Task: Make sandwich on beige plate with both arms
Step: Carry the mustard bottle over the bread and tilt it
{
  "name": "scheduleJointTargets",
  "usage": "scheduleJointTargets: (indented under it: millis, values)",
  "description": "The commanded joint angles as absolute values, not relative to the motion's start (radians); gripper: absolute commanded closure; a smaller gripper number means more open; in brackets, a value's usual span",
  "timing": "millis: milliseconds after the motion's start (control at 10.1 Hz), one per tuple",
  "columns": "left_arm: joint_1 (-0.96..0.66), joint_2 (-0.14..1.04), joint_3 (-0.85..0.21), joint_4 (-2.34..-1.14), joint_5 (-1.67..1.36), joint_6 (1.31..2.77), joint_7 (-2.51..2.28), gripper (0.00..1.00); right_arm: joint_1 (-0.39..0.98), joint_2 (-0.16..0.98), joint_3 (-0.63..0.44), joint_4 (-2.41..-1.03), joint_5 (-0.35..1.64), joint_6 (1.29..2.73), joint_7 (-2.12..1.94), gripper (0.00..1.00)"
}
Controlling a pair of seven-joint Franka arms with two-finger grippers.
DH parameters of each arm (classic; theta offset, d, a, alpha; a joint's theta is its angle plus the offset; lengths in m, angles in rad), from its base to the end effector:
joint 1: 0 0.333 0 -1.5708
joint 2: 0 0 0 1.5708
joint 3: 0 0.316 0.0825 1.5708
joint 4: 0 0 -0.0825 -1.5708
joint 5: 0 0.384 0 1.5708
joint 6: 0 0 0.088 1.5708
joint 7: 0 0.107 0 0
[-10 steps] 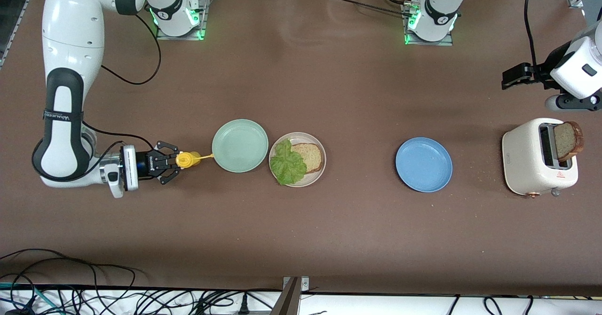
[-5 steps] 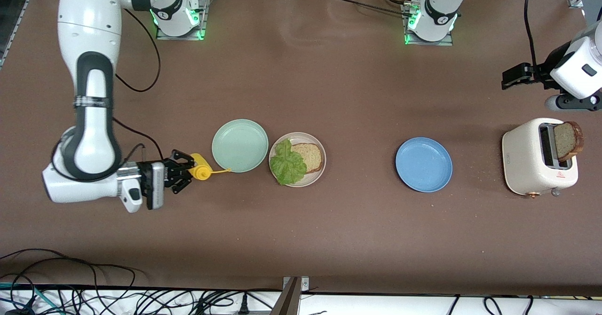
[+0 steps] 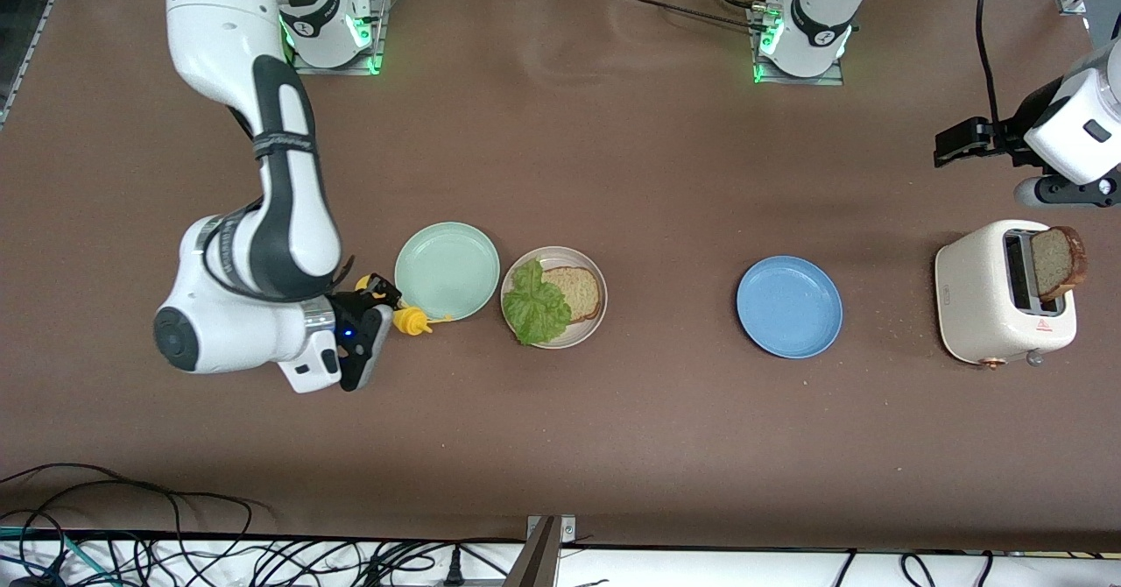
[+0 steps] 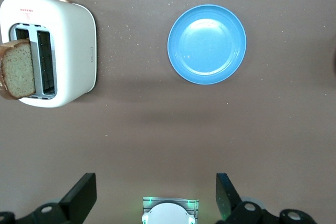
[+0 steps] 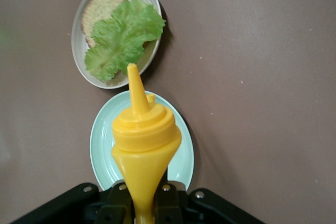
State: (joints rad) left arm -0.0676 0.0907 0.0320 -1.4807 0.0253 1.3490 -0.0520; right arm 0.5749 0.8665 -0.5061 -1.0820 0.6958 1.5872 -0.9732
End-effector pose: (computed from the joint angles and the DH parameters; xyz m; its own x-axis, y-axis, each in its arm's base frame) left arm 0.5568 -0.0175 0.5988 0.9755 0.0233 -0.2187 0.0150 -0.9991 -0.0396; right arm 0.7004 0.2354 0.3242 0.5195 0.8504 0.0828 0.8047 -0.4543 -0.3822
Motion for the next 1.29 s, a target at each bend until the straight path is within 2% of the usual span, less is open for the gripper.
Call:
scheduleJointTargets:
  millis: [0,694,1190]
  values:
    - [-0.072,0.097,0.035,-1.459,0.026,1.333,-0.055,0.00,0.655,0.862,-0.519,-1.051,0.533,1.577,-0.853,1.00]
    - [-0.072,0.098,0.035,-1.459,0.026,1.333,-0.055,0.00,1.013,0.880,-0.508,-1.060,-0.048,1.575,-0.508,1.00]
    - [-0.072,0.098,0.035,-1.459,0.026,1.333,-0.055,0.00,1.034,0.905,-0.505,-1.088,-0.089,1.572,-0.442,1.00]
